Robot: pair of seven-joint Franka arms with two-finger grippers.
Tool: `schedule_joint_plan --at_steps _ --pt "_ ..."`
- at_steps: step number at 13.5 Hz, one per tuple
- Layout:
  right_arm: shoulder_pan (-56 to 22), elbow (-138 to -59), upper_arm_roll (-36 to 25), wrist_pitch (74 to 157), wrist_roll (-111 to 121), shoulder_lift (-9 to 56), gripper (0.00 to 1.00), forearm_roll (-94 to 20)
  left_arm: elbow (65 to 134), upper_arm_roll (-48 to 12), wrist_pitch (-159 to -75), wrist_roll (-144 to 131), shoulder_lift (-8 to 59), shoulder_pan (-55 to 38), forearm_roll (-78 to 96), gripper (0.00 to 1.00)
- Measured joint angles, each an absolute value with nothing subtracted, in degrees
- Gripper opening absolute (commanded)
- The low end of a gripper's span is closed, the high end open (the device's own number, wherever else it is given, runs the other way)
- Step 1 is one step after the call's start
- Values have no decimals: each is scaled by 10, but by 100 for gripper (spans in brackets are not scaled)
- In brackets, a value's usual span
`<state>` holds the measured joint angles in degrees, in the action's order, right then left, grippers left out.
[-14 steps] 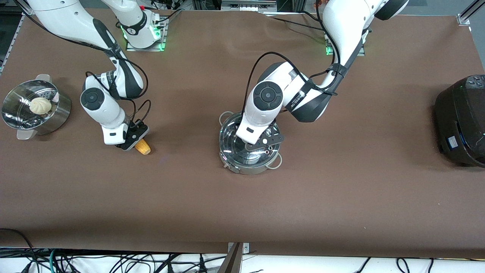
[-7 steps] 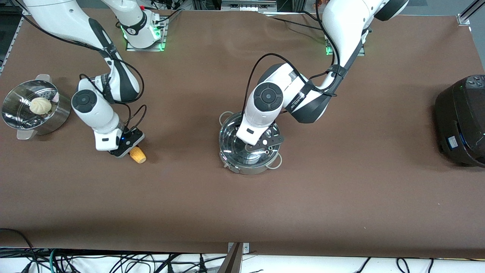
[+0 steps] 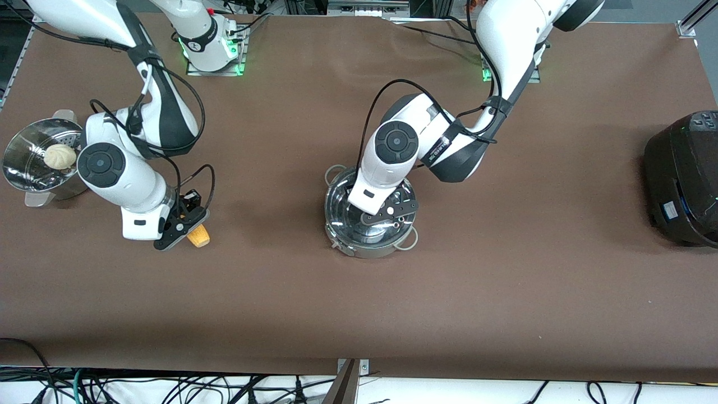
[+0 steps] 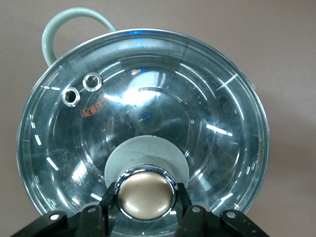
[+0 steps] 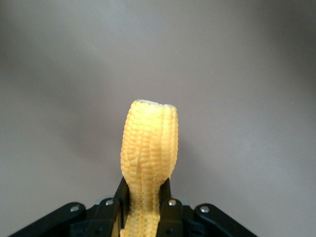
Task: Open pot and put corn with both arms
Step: 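Grasp the corn with the right gripper while the left gripper grasps the knob, then lift the corn with the right gripper while the left gripper lifts the lid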
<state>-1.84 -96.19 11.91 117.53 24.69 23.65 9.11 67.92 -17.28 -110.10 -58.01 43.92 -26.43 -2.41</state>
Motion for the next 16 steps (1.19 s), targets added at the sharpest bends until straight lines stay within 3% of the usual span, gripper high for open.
schedule_joint_plan --at_steps 3,6,11,16 --pt "-20 -922 126 1112 187 237 0 7 678 -173 -1100 -580 439 -264 -24 0" --pt "-19 -913 126 1101 115 237 0 -39 672 -173 -1084 -583 424 -262 -24 0" --pt "-35 -889 127 1101 17 237 0 -100 665 -170 -994 -589 352 -246 -24 0" --pt "-95 -846 130 1100 -137 252 0 -142 667 -169 -887 -481 294 -174 -25 0"
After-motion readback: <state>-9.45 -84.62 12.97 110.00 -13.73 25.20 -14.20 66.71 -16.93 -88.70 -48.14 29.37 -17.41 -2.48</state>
